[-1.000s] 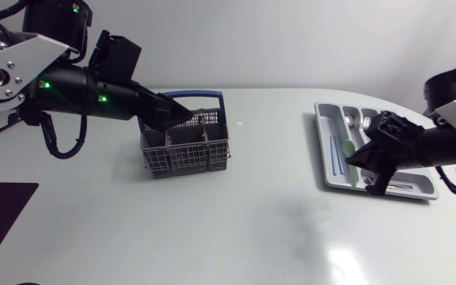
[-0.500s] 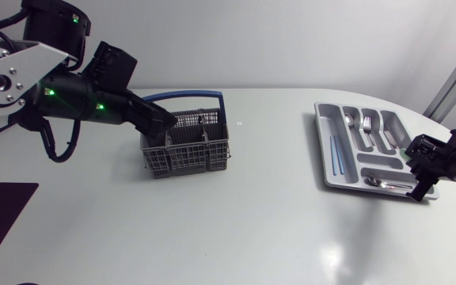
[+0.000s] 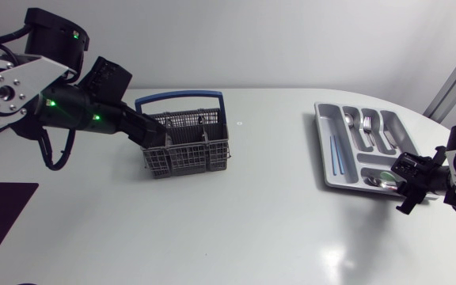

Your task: Unload the cutlery basket into the drawer organizer.

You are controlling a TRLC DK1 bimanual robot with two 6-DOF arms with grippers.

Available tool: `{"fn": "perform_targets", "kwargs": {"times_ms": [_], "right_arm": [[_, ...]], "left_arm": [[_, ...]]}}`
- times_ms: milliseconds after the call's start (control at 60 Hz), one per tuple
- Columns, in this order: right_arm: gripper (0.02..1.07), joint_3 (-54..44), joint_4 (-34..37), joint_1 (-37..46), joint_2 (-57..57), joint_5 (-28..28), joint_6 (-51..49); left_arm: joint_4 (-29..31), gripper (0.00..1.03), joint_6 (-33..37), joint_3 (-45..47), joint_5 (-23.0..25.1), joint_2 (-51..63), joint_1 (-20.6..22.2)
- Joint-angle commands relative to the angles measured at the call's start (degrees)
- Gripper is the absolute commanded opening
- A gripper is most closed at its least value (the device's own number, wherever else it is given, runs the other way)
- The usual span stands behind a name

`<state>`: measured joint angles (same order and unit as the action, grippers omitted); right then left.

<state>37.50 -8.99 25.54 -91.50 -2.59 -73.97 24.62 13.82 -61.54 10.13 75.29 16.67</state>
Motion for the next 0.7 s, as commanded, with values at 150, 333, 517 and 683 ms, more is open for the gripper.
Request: {"fn": "perform_targets", "kwargs": {"times_ms": [150, 333, 517, 683], "right_arm": [[1.02, 0.03, 4.07, -0.23, 5.81, 0.74, 0.59], [1.02, 4.34, 13.74, -1.81, 13.02, 0.04, 7.0], [1.02, 7.5, 19.54, -10.16, 16.71, -0.22, 18.52], [1.02, 10.93, 22.79, -22.11, 16.27, -0.22, 31.17]], "left_arm": [[0.95, 0.86, 1.64, 2.56, -0.37, 0.56, -3.04], [1.31, 0.86, 1.91, 2.65, -0.37, 0.91, -5.24], [1.57, 0.86, 1.47, 2.92, -0.37, 3.9, -8.32], [1.39, 0.86, 1.47, 2.74, -0.37, 6.1, -11.57]]}}
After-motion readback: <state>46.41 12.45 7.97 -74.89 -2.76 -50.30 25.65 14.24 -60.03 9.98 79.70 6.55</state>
